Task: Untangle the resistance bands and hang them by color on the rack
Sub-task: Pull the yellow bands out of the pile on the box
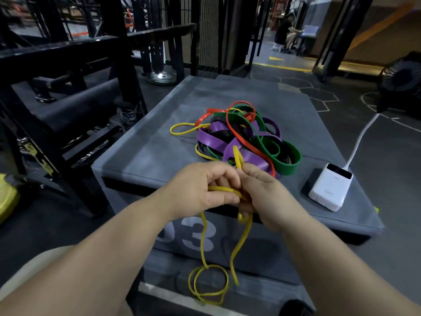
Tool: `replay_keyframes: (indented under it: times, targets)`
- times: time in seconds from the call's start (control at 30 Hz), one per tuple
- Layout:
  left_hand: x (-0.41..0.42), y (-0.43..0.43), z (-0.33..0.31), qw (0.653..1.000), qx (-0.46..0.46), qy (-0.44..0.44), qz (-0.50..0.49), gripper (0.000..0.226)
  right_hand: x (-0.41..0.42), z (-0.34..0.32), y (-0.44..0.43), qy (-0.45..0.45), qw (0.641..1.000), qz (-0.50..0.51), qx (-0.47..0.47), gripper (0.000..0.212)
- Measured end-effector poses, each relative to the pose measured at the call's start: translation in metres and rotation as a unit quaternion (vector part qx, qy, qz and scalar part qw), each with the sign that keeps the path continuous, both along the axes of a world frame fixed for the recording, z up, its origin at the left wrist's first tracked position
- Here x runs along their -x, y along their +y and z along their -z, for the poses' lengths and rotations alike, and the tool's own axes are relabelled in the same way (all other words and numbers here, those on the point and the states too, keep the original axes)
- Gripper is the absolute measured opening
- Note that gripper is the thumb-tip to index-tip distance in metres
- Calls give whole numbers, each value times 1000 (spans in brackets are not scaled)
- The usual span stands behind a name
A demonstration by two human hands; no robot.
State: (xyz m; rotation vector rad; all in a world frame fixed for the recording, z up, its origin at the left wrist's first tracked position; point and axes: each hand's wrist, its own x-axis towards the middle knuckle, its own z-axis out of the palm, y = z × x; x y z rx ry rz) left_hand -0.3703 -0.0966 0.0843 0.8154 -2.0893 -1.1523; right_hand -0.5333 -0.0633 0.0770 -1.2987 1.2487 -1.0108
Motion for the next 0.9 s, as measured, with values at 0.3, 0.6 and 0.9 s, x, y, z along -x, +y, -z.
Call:
replay_keyframes:
  times: [0.3,0.6,0.9]
  targets:
    - [-15,-14,2,994,-59,-86,-25,21,14,-22,1,-74,995,62,10,32]
    - [-20,-24,8,996,-55,-42,-49,13,31,-11,-8,-53,996,52,-53,37]
    - [-6,-13,1,996,46,58,-50,15,21,-1,-3,-64,981,-137,-118,82]
